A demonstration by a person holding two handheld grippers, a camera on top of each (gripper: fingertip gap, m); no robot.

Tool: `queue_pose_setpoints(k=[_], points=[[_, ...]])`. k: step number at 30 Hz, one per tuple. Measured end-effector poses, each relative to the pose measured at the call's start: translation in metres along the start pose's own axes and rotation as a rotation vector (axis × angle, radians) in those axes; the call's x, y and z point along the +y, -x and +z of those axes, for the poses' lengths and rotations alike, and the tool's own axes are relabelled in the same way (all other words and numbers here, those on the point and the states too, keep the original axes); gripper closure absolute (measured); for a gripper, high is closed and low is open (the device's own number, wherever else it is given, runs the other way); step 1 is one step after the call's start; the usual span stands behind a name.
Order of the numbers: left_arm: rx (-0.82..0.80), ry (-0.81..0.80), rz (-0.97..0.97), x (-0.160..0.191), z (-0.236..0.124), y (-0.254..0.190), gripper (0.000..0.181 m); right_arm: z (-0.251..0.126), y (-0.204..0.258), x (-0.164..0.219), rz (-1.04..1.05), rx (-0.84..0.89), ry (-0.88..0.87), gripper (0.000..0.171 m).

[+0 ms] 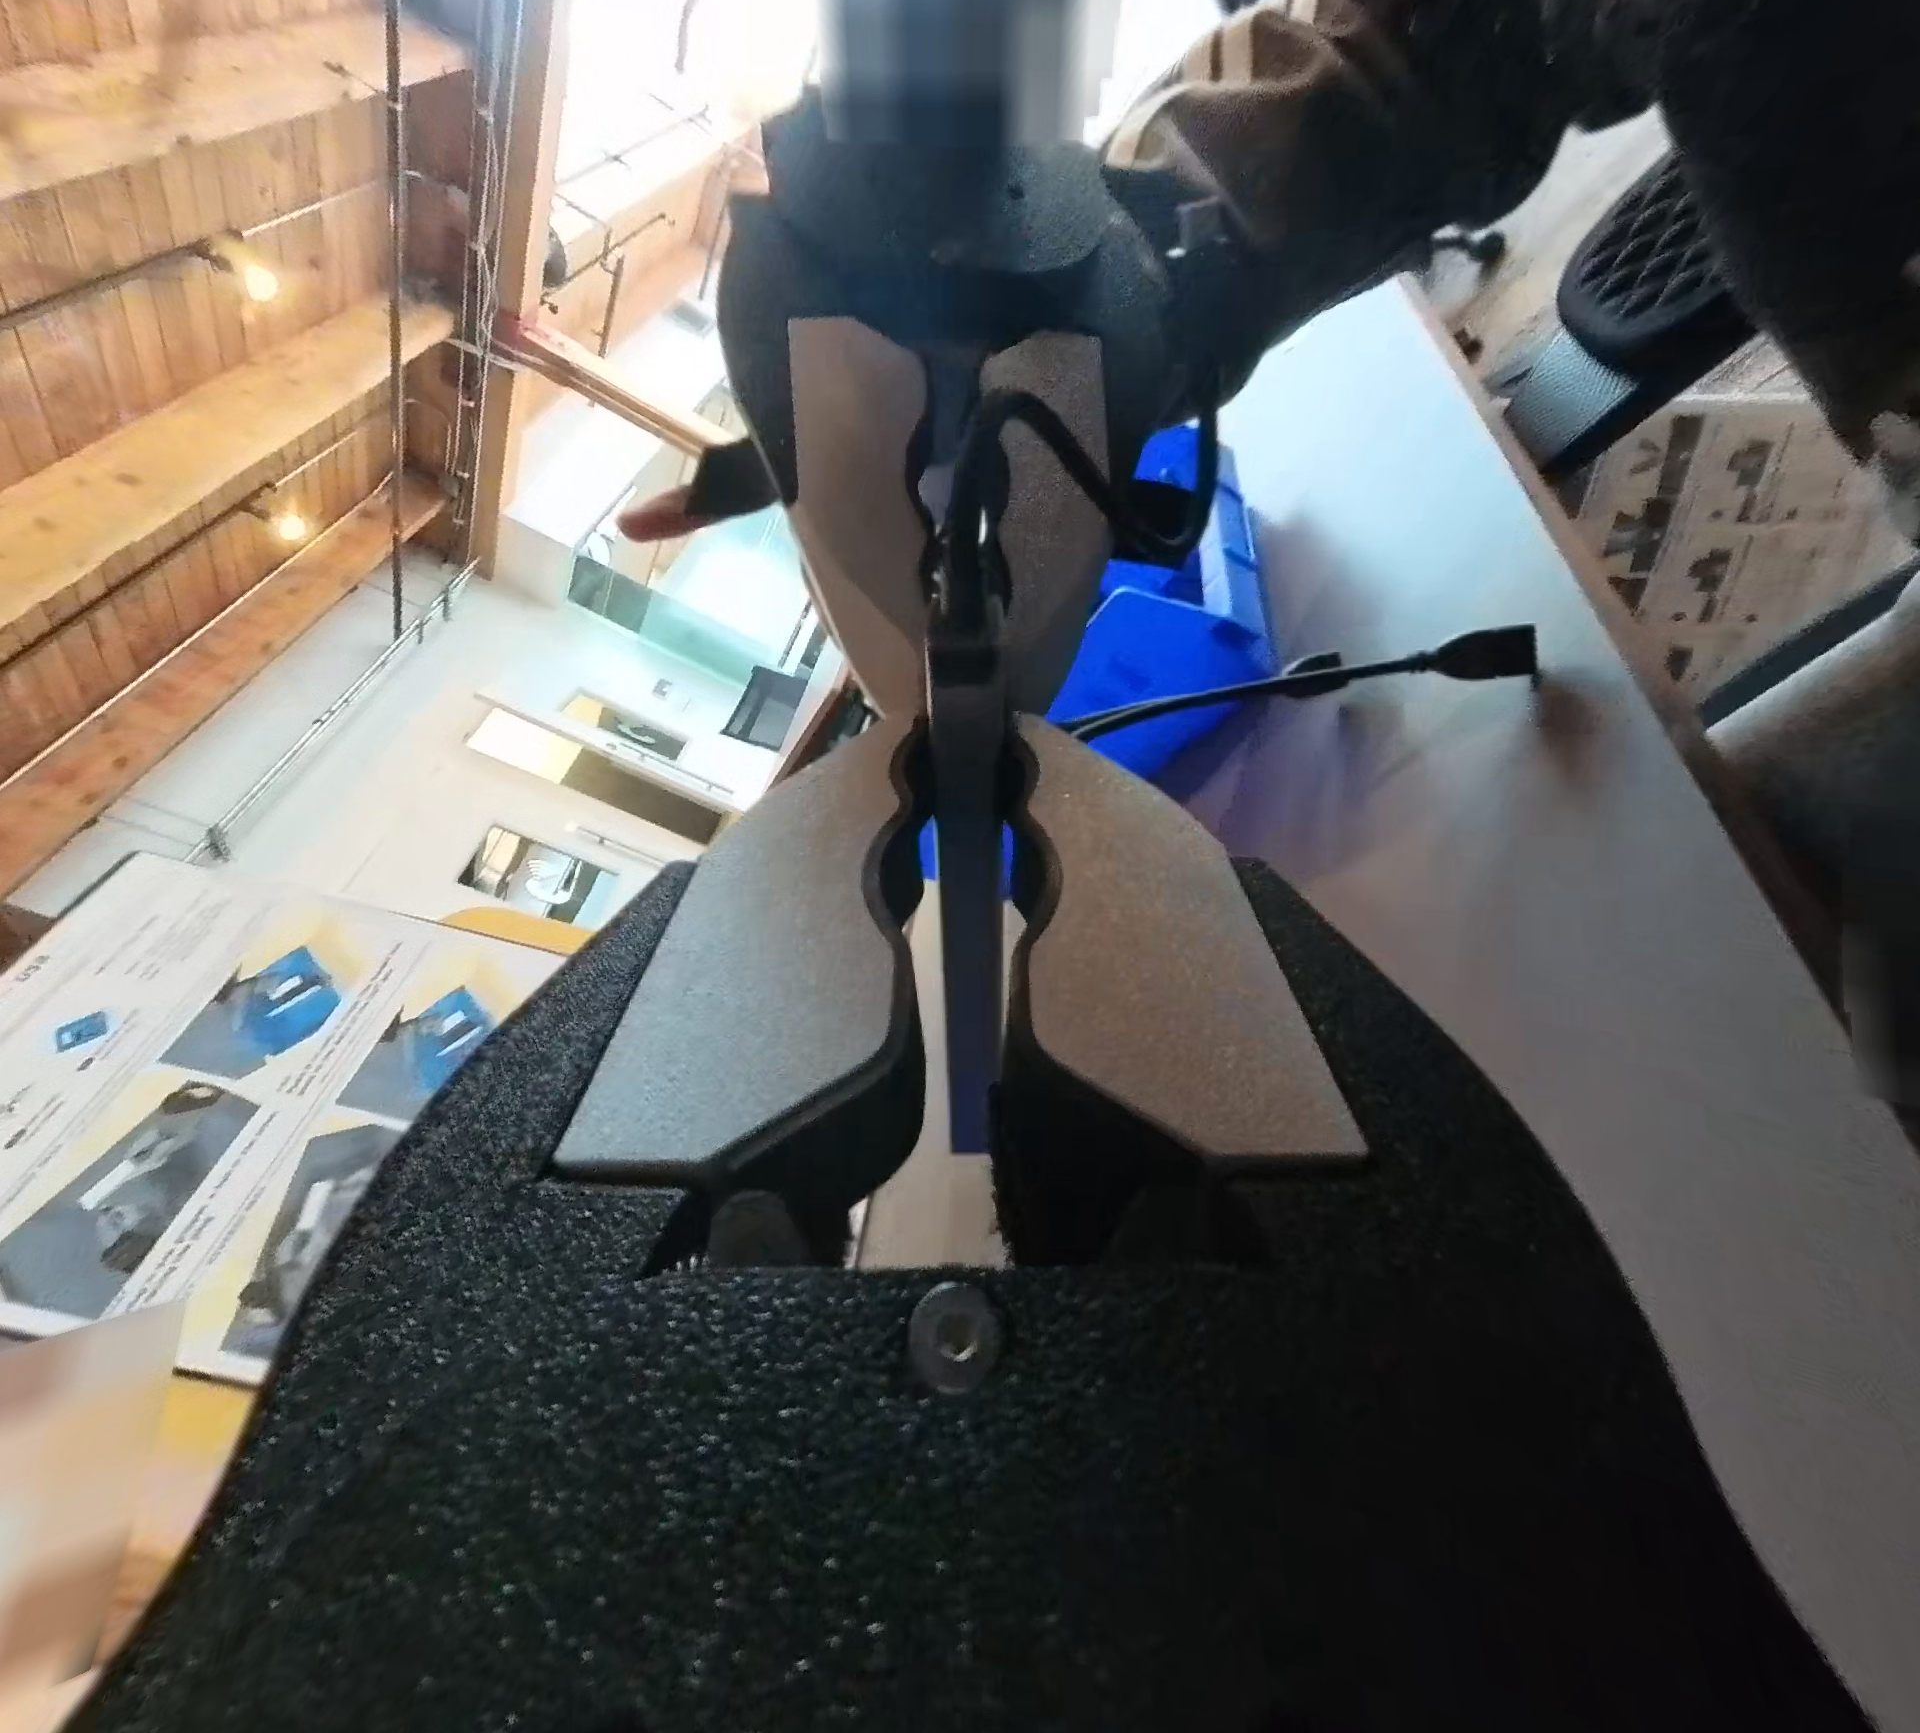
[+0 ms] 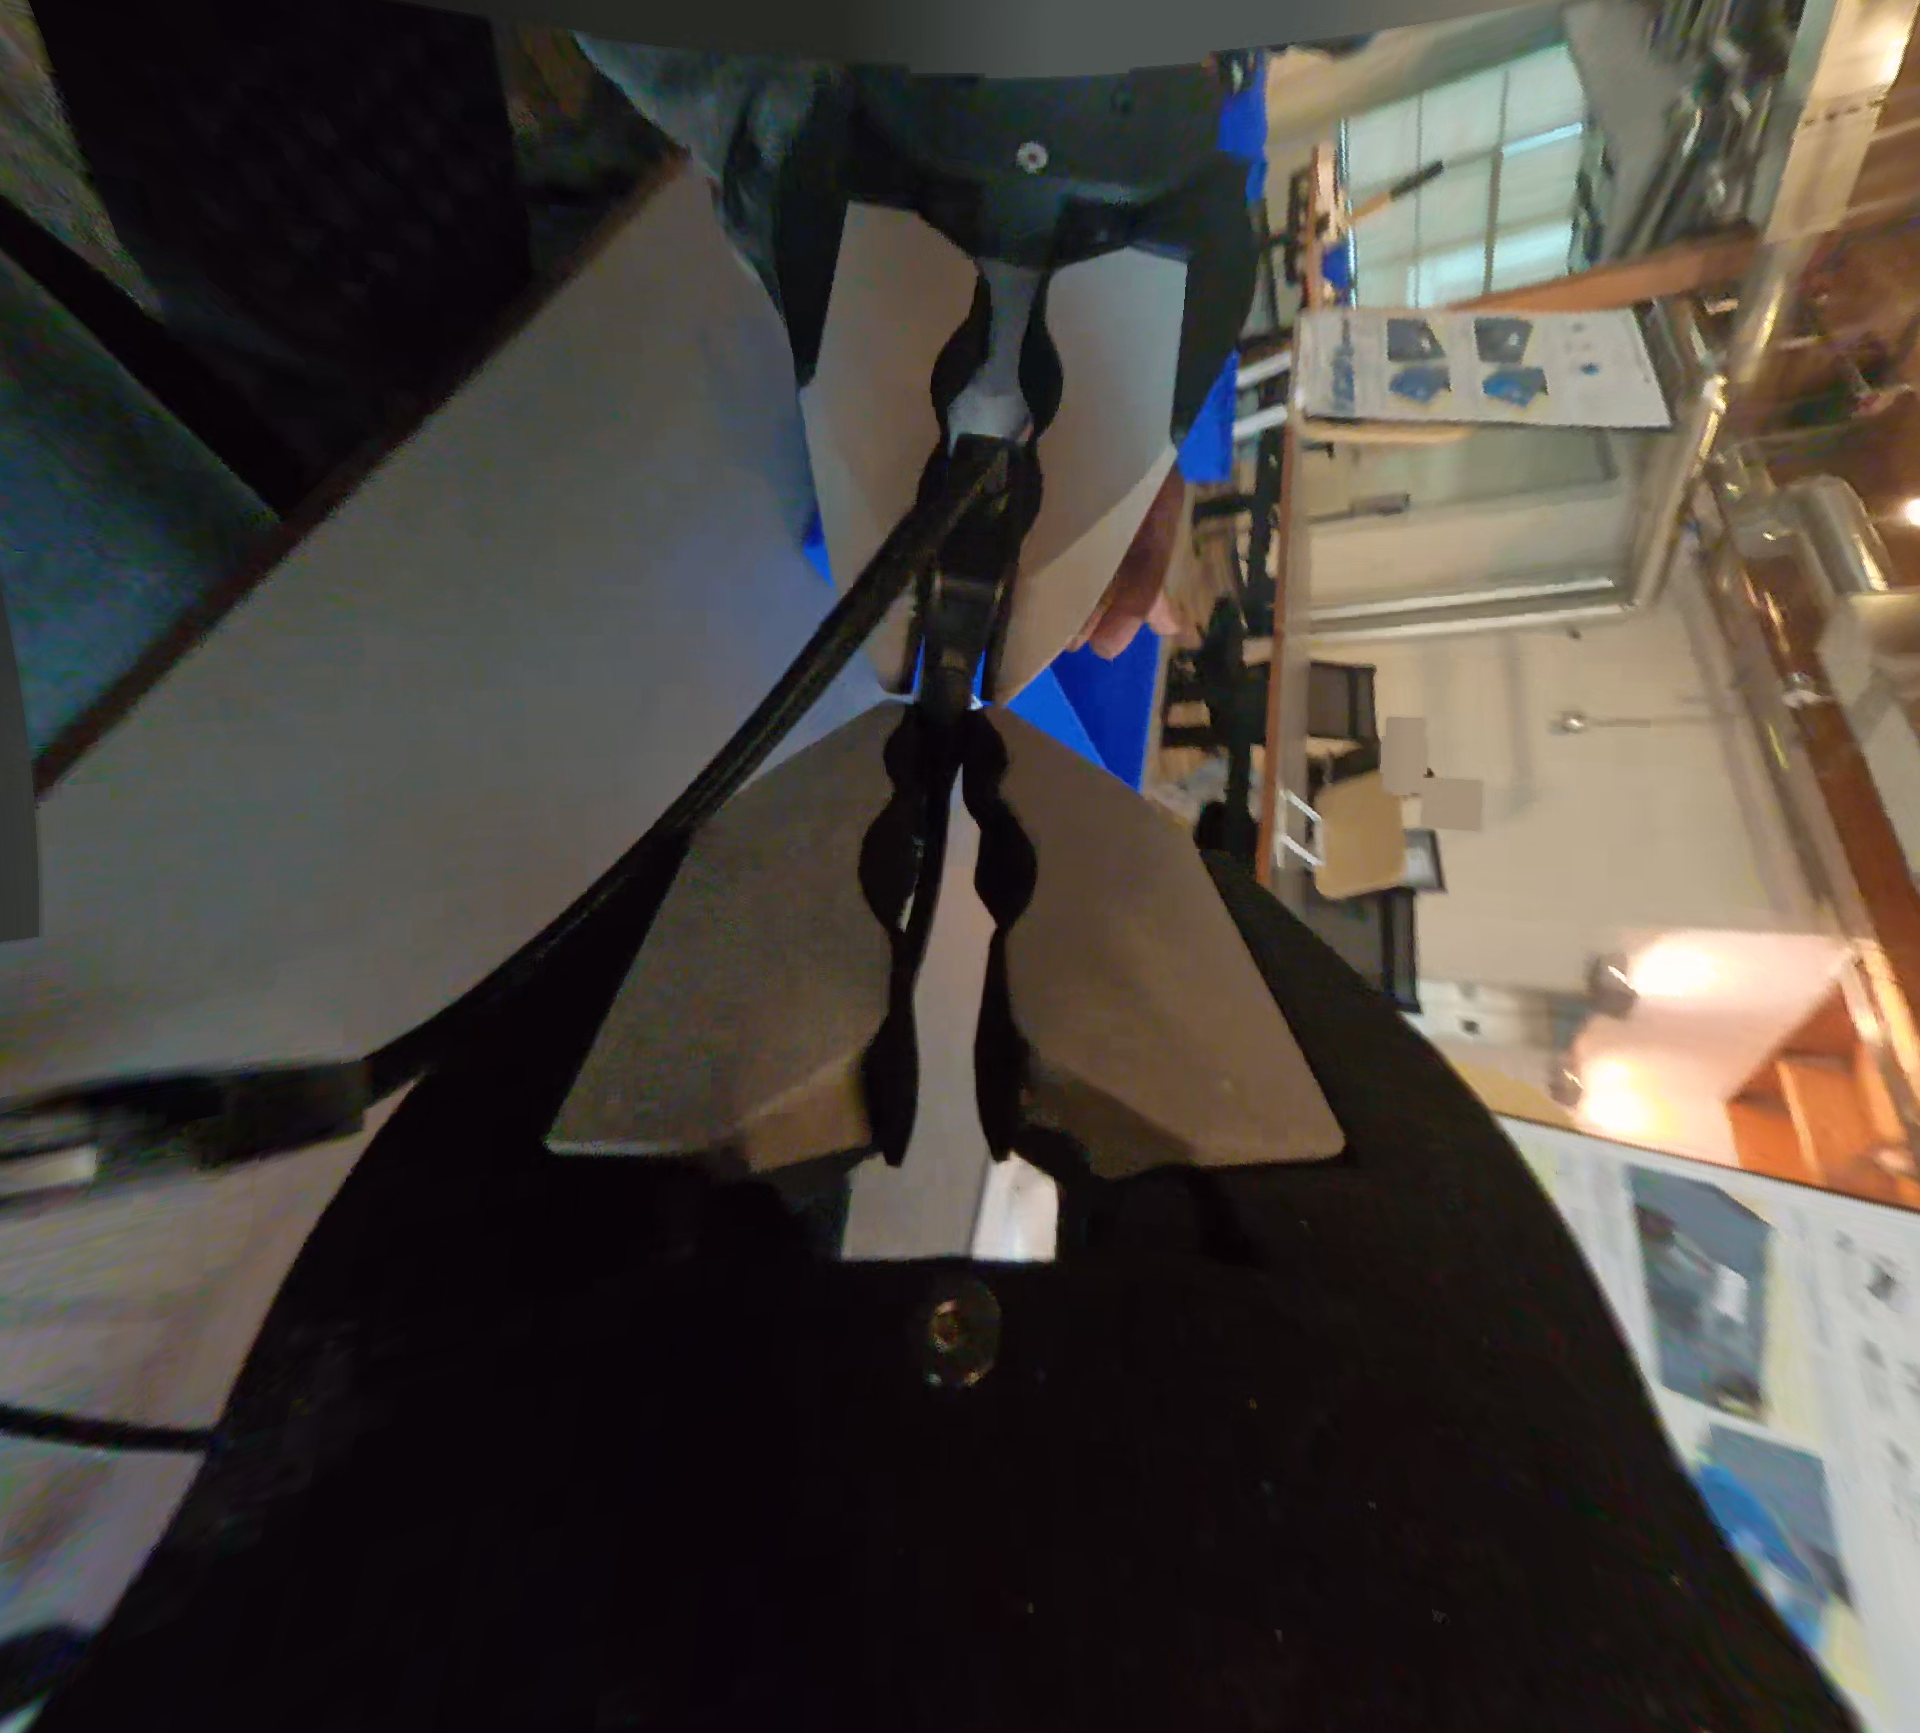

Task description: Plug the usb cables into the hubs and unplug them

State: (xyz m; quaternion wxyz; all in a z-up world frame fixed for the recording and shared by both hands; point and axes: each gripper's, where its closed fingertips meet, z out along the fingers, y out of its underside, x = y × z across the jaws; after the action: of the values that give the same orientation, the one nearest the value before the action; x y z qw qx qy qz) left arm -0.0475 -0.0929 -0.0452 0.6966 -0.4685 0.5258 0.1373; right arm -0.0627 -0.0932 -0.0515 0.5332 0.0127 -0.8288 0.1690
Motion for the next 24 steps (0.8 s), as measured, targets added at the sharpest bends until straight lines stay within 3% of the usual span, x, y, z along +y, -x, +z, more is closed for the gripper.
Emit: queue_pose_setpoints(k=[3, 4, 5, 7, 11, 15, 18, 24], points=[[0.018, -0.054, -0.124, -0.002, -0.004, -0.005, 0.169, 0.0, 0.006, -0.001, 0.116, -0.047, -0.099, 0.165], [0.015, -0.057, -0.158, 0.002, -0.01, -0.006, 0.169, -0.008, 0.001, 0.019, 0.136, -0.005, -0.038, 0.165], [-0.042, -0.069, -0.245, 0.011, -0.034, 0.006, 0.17, -0.029, -0.011, 0.047, 0.221, 0.073, 0.004, 0.165], [-0.237, -0.17, -0.416, 0.023, -0.084, 0.042, 0.171, -0.067, -0.031, 0.065, 0.419, 0.196, -0.126, 0.165], [-0.135, -0.106, -0.279, 0.026, -0.049, 0.023, 0.17, -0.037, -0.023, 0.057, 0.298, 0.153, -0.058, 0.165], [-0.078, -0.047, -0.204, 0.03, -0.031, 0.016, 0.17, -0.045, -0.038, 0.067, 0.302, 0.225, -0.045, 0.165], [-0.082, -0.005, -0.182, 0.037, -0.031, 0.016, 0.17, -0.076, -0.061, 0.081, 0.322, 0.331, -0.038, 0.165], [-0.163, 0.033, -0.157, 0.041, -0.029, 0.023, 0.17, -0.178, -0.133, 0.111, 0.381, 0.626, -0.067, 0.164]])
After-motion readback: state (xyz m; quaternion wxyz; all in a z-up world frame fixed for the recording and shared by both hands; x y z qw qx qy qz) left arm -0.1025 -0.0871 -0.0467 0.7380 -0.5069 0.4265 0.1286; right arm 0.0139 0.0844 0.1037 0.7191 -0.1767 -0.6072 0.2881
